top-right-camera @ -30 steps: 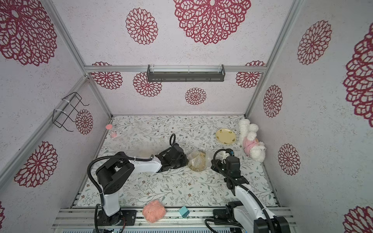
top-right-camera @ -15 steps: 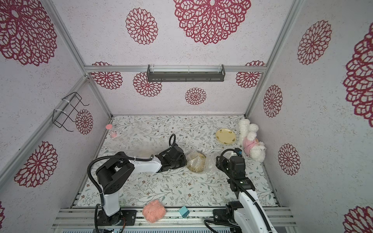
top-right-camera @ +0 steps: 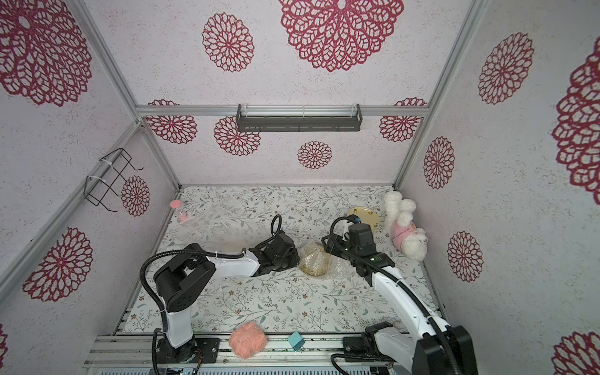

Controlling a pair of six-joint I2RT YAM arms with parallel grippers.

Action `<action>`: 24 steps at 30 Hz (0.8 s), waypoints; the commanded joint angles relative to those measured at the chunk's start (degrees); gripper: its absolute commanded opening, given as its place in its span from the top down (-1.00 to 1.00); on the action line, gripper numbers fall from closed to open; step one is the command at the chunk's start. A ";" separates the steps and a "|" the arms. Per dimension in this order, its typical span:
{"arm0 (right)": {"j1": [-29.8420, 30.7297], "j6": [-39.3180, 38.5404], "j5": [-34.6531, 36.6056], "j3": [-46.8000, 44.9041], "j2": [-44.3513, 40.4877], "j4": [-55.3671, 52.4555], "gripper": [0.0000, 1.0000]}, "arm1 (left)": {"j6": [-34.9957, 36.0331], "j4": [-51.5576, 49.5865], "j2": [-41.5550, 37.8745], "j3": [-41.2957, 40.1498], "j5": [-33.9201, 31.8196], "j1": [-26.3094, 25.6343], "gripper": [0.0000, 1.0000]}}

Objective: Unpack dinner plates from bubble wrap
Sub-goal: Unwrap the bubble wrap at the center of the board.

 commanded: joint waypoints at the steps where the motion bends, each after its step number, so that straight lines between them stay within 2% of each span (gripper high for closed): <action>1: 0.73 4.22 -1.90 -2.64 0.98 5.43 -0.19 | 0.92 -2.00 0.01 1.08 -2.35 0.74 1.00; 7: -0.51 5.59 -2.12 -9.15 1.95 7.61 -0.19 | 1.07 -2.17 0.27 1.15 -2.17 0.79 1.00; 11: -4.49 7.01 -4.06 -13.94 -1.24 9.20 -0.18 | 0.86 -2.08 0.02 0.65 -2.48 0.75 1.00; 17: -10.90 2.56 -5.89 -16.42 -0.92 7.41 -0.18 | 0.49 -1.25 -0.41 -0.48 -2.79 0.95 1.00; 24: -13.08 1.42 -5.62 -18.17 1.70 9.88 -0.18 | 0.78 -0.48 -0.70 -0.93 -2.35 1.25 1.00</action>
